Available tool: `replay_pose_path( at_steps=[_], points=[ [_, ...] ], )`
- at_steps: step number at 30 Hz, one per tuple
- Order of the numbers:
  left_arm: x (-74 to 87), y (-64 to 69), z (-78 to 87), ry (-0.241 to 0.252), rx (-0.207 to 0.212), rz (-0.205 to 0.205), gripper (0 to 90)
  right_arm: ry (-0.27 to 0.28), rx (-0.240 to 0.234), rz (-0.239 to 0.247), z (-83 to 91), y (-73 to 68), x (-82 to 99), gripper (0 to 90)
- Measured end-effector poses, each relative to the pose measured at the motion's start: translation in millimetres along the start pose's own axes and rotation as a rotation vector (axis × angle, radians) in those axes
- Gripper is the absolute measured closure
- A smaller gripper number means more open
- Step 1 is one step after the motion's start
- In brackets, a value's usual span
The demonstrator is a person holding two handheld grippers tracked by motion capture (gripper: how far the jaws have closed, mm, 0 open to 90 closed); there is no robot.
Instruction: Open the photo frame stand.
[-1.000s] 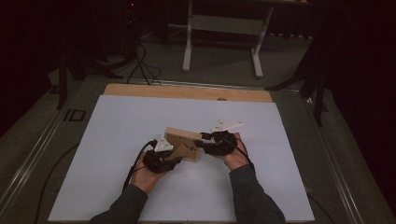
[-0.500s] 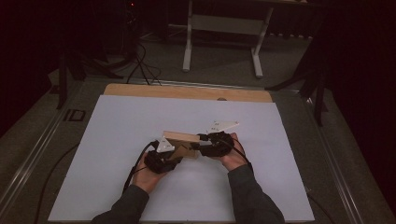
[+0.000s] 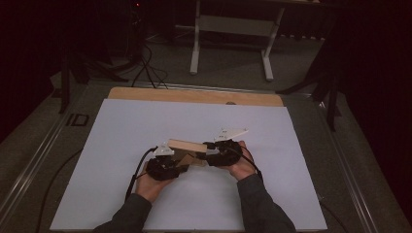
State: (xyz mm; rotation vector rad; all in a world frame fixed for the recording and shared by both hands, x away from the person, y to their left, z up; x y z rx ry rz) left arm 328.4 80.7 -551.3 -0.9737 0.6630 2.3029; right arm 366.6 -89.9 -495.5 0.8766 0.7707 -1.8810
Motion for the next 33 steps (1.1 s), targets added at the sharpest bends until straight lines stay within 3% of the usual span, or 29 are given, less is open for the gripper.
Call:
replay_pose_path(
  at_steps=[12, 19, 33],
  points=[
    [8.6, 2.6, 2.4, -0.008, 0.035, 0.014, 69.2, -0.003, -0.04, -0.004, 0.2, -7.3, 6.3, 45.0],
    [12.7, 3.5, 5.9, -0.014, 0.037, 0.003, 69.2, -0.002, -0.045, 0.003, 0.3, -11.3, 8.9, 43.8],
    [21.3, 2.8, 11.8, -0.016, 0.037, 0.02, 68.9, -0.004, -0.047, 0.015, 1.8, -19.2, 18.1, 42.4]
  ],
)
Point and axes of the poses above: each handheld gripper's, and its own axes: z roughly backward along the jaws, x roughly out of its underside, y roughly to its right, the point moved 5 cm from there along -z, roughly forward along the jaws, and after that the axes turned 5 degrees about -x, right-handed, at the moved point
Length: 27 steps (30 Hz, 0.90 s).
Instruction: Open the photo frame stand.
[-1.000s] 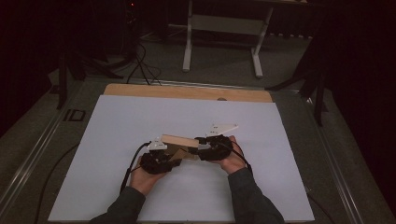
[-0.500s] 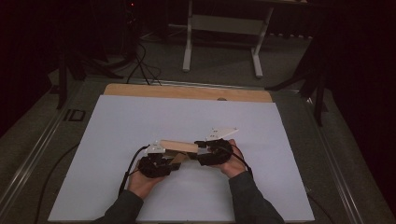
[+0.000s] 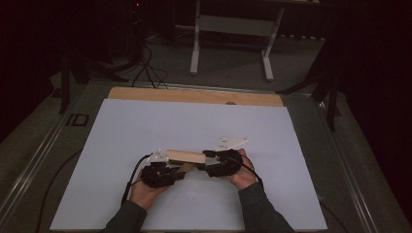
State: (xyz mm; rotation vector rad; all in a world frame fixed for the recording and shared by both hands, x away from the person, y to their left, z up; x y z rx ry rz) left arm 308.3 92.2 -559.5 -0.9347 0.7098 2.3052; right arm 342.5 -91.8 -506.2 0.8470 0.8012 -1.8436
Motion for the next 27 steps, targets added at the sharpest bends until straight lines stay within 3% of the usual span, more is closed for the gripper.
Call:
replay_pose_path(
  at_steps=[5, 27],
  points=[
    [1.7, 0.1, 1.5, 0.001, -0.004, -0.006, 68.6, -0.021, 0.019, 0.024, 1.0, -4.2, 3.5, 42.2],
    [1.7, 0.6, 30.2, 0.046, -0.047, -0.036, 63.3, -0.009, 0.054, 0.045, 10.1, -7.1, 10.2, 40.8]
  ],
)
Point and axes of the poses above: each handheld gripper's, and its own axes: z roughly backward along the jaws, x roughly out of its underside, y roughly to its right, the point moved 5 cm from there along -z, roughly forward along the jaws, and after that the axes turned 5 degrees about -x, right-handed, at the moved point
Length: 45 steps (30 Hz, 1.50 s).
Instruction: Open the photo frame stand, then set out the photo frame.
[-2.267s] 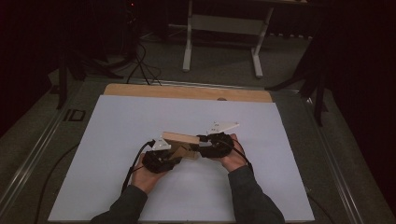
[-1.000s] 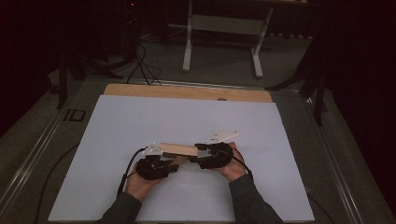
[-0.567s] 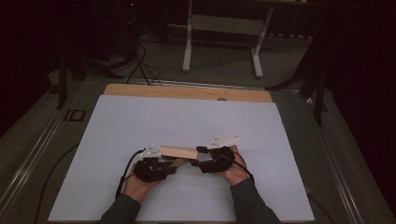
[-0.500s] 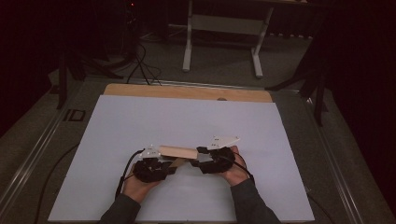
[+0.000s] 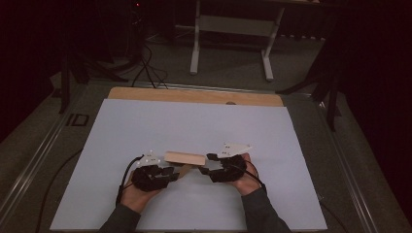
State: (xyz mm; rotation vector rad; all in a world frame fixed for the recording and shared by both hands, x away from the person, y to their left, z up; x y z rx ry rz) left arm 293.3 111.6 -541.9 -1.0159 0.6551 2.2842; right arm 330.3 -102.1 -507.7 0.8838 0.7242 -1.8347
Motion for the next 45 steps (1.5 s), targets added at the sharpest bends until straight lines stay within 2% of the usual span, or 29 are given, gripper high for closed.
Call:
replay_pose_path(
  at_steps=[16, 31, 36, 45],
  points=[
    [-1.6, -0.4, 7.0, 0.02, -0.015, -0.009, 63.1, 0.001, -0.001, 0.014, 4.1, 1.0, 0.3, 40.8],
    [-7.3, 2.4, 14.3, 0.049, -0.004, -0.031, 65.6, -0.026, -0.016, 0.024, 2.0, 2.2, 4.0, 40.9],
    [-8.8, 2.6, 15.5, 0.06, -0.011, -0.036, 69.6, -0.039, -0.015, 0.023, 1.8, 4.8, 7.4, 41.3],
    [-11.2, 4.0, 16.5, 0.066, -0.008, -0.036, 69.5, -0.053, -0.011, 0.006, 5.1, 13.4, 14.9, 44.7]
  ],
)
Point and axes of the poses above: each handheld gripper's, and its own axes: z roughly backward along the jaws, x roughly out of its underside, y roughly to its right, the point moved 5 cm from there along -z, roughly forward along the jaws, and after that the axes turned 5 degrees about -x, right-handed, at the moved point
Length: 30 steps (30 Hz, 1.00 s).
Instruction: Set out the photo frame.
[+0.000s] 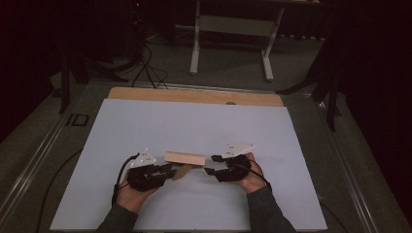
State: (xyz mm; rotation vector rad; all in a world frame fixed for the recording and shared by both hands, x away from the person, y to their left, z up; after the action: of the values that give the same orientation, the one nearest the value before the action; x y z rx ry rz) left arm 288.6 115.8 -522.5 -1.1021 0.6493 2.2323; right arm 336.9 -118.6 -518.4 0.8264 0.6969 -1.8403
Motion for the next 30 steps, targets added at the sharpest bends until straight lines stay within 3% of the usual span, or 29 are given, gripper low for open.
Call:
replay_pose_path(
  at_steps=[4, 10, 14, 18, 19, 23, 30],
  points=[
    [-1.1, 1.2, -0.6, 0.001, 0.002, -0.004, 71.3, 0.015, 0.019, -0.021, 4.5, 6.5, 2.1, 46.4],
    [-3.7, 3.9, -1.5, 0.012, 0.0, -0.018, 75.0, 0.052, 0.067, -0.063, 7.4, 12.8, 1.4, 57.5],
    [-5.8, 4.9, -3.3, 0.014, -0.02, -0.03, 77.3, 0.076, 0.12, -0.084, 0.0, 13.9, -2.7, 67.9],
    [-7.3, 4.9, -3.6, 0.018, -0.024, -0.033, 78.7, 0.077, 0.141, -0.092, -4.9, 13.9, -3.9, 73.7],
    [-8.3, 4.8, -3.6, 0.025, -0.026, -0.03, 82.0, 0.086, 0.156, -0.114, -10.2, 14.9, -5.2, 79.2],
    [-8.6, 4.4, -3.1, 0.03, -0.021, -0.03, 86.9, 0.116, 0.154, -0.158, -14.4, 16.8, -7.7, 88.9],
    [-8.4, 3.9, -4.4, 0.026, -0.035, -0.023, 89.3, 0.141, 0.147, -0.176, -18.1, 17.1, -11.5, 89.6]
  ],
)
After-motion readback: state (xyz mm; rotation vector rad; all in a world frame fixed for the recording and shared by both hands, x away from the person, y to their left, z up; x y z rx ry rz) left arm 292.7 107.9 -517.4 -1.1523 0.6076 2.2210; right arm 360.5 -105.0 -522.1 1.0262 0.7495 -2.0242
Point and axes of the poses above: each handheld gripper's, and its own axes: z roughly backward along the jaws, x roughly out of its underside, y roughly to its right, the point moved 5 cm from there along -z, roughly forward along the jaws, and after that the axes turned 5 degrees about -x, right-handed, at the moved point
